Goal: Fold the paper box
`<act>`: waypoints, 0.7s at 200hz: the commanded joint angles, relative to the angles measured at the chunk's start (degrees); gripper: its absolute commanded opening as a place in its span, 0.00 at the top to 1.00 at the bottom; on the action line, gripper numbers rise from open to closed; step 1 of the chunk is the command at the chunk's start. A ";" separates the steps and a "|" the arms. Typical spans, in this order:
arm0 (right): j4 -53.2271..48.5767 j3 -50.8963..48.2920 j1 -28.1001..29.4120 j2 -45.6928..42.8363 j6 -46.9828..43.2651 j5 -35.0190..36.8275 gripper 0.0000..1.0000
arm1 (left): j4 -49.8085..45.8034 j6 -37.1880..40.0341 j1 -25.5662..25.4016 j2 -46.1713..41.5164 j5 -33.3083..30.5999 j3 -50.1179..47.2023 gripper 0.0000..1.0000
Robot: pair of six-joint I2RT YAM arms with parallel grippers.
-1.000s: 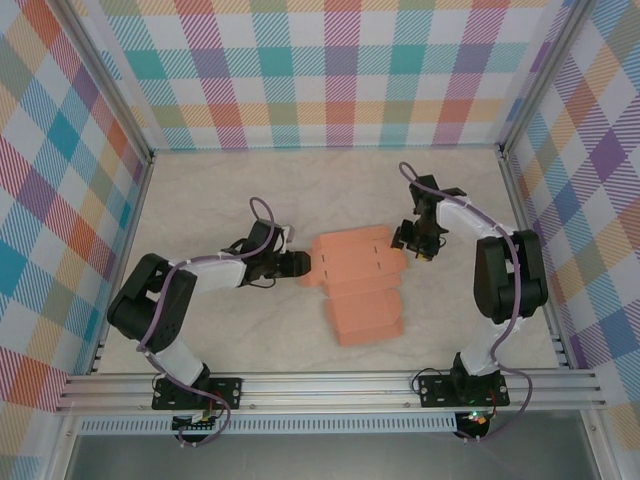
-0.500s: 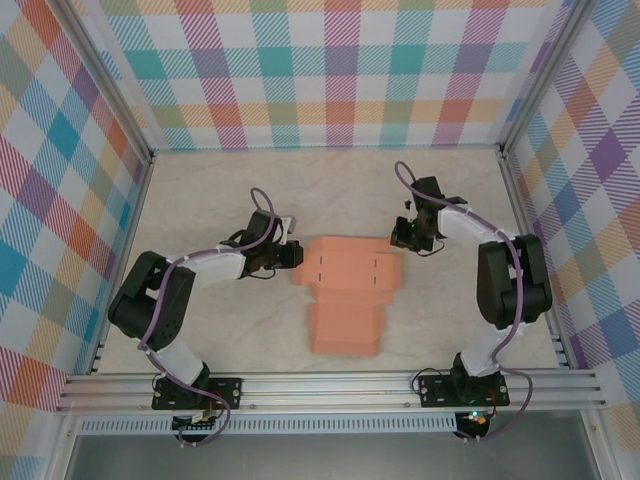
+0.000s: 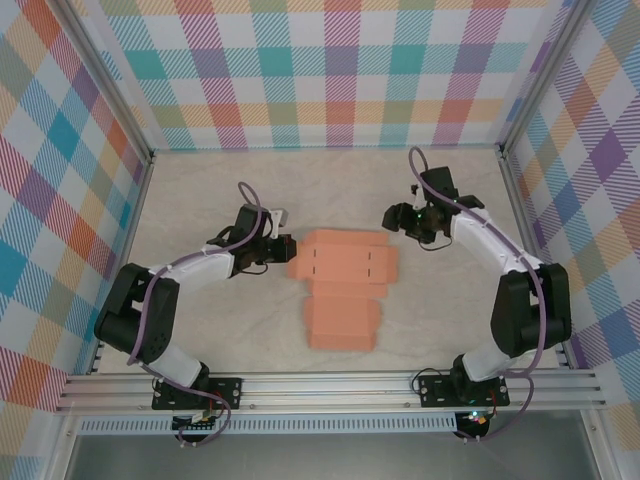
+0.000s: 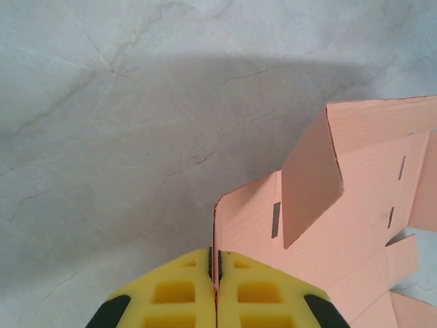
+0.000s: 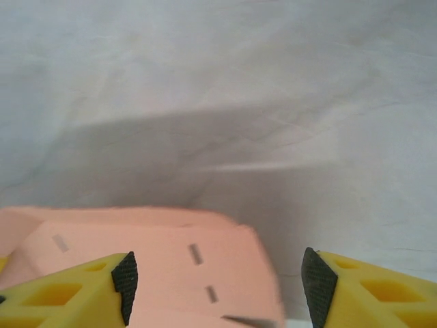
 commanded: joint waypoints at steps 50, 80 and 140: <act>10.35 2.64 17.21 0.67 -14.00 2.92 0.25 | 3.16 -3.16 1.25 -0.84 -1.69 0.31 1.00; -6.46 21.24 14.16 11.81 5.07 3.07 0.24 | 16.97 -1.57 1.21 -4.79 -3.51 -7.61 1.00; -15.97 31.09 15.84 20.46 57.07 -12.04 0.20 | 23.74 -0.95 1.21 -7.18 -7.54 -9.84 1.00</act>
